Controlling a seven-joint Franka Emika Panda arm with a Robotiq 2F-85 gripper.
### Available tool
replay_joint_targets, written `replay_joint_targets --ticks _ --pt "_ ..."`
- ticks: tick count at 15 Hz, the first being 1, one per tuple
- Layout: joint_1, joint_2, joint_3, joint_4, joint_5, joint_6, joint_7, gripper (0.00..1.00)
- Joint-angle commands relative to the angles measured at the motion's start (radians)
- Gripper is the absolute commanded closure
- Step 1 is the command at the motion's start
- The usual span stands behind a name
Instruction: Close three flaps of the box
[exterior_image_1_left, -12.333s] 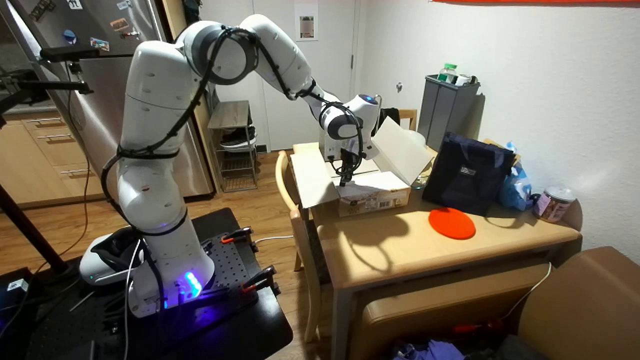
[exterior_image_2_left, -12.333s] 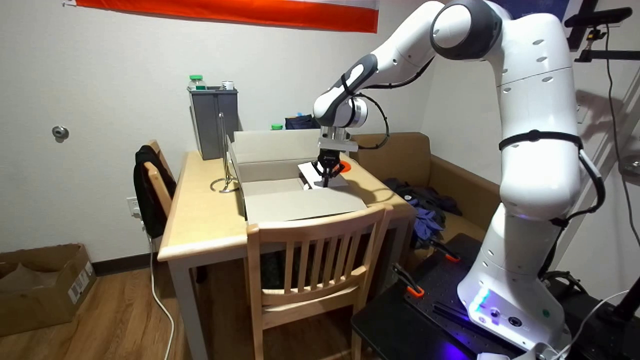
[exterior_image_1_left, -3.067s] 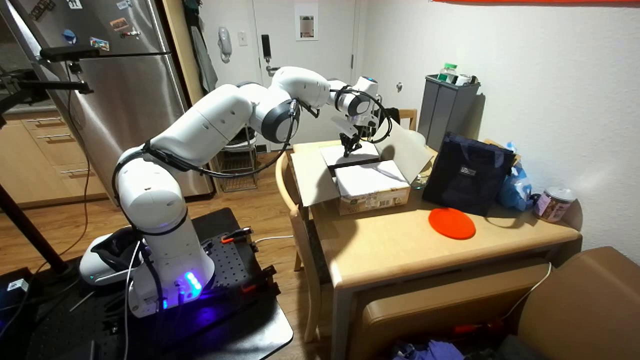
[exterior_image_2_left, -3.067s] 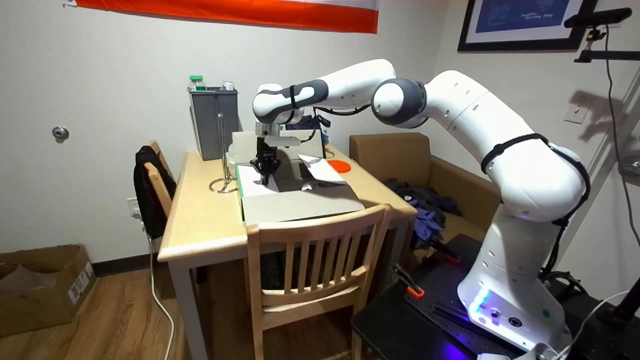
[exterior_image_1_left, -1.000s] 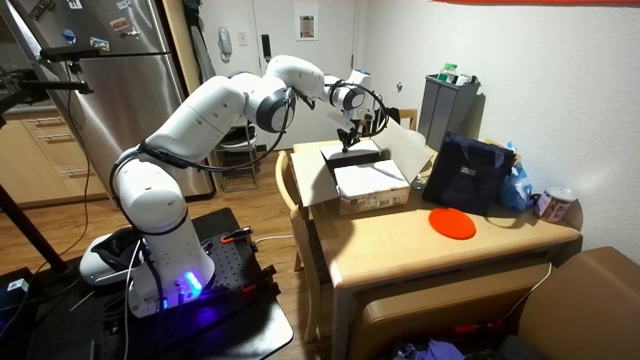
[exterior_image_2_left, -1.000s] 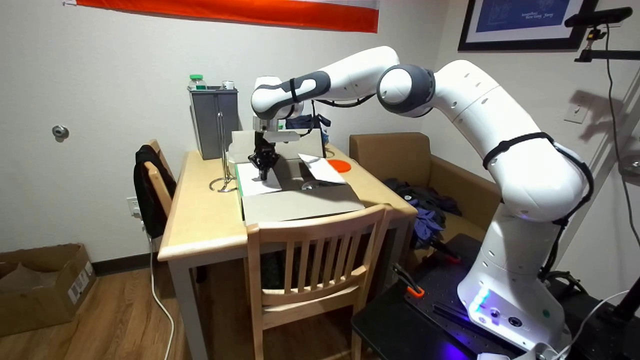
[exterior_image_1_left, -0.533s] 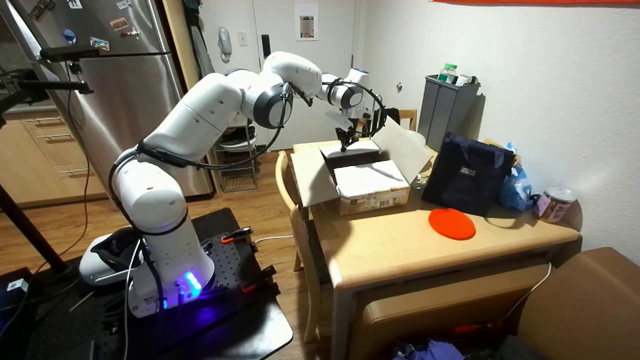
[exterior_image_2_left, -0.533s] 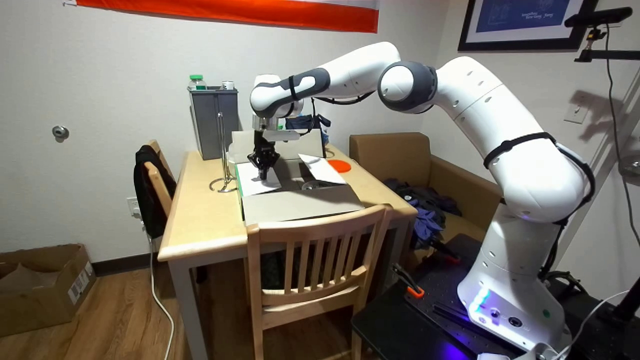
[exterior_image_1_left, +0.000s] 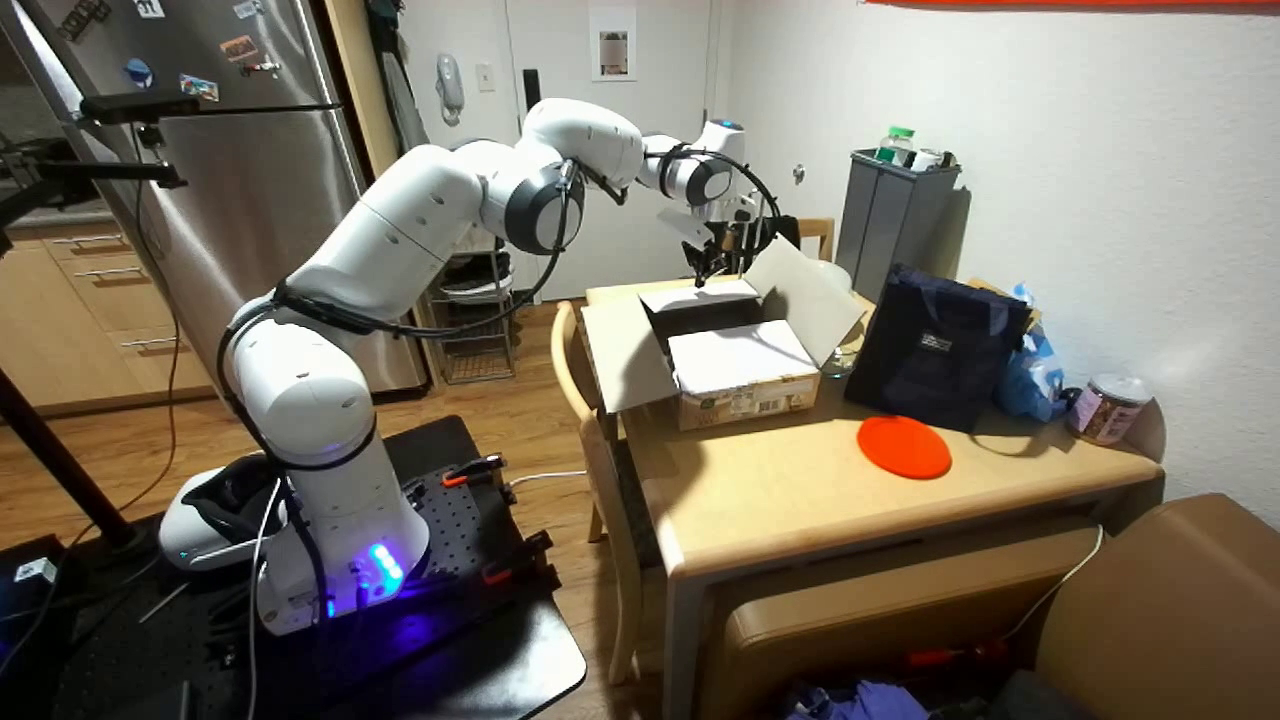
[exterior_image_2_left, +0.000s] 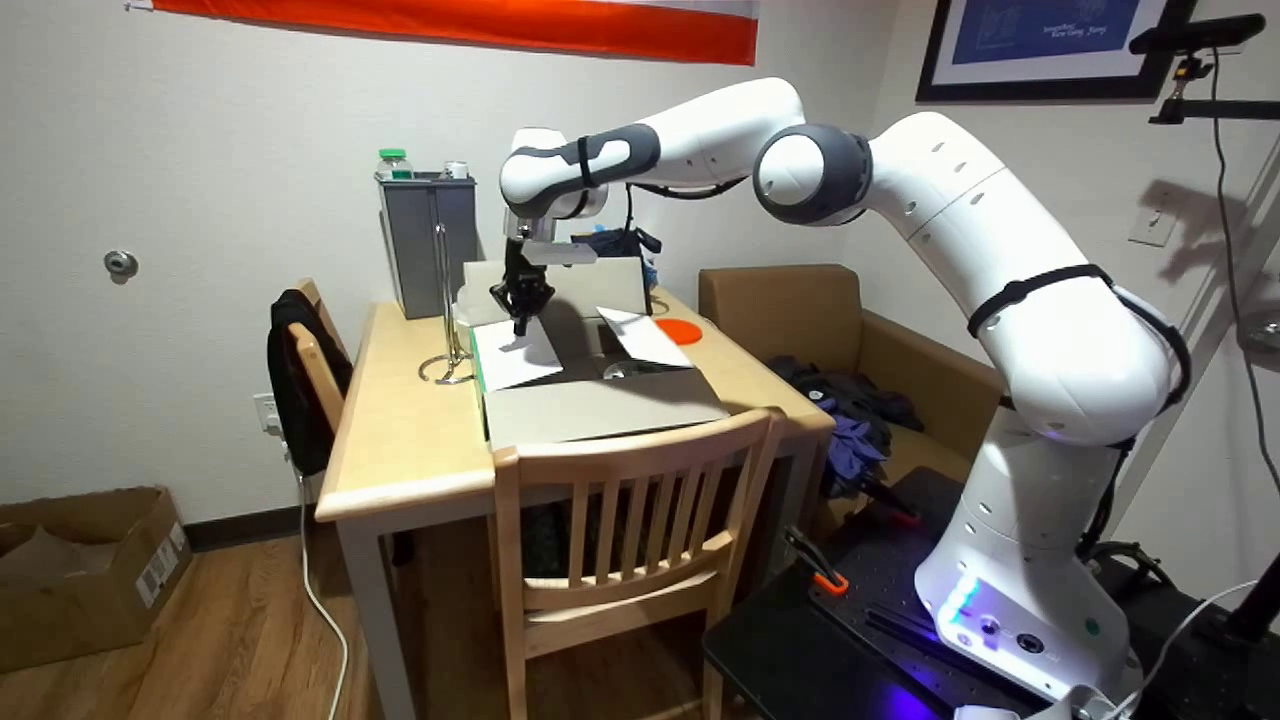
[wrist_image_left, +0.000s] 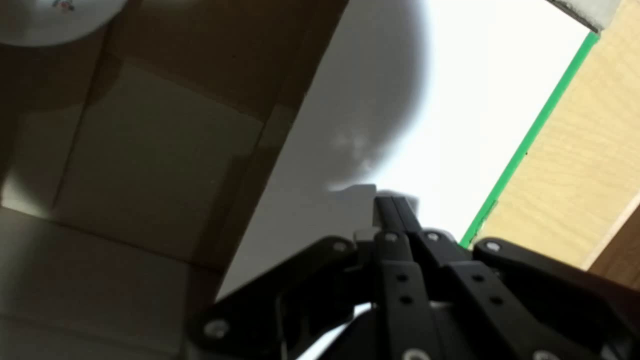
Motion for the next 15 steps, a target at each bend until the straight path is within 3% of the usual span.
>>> replay_joint_targets --ticks 1,6,10,15 --pt "0.004 -0.004 -0.023 0.035 0.034 0.039 -0.023 1.0" --pt "-0.033 0.015 -0.003 0.093 0.046 0.177 0.005 1.0" --pt "-0.028 0.033 -0.045 0.164 0.078 0.255 0.005 1.0" --pt "-0.038 0.027 -0.055 0.206 0.042 0.343 0.028 1.0"
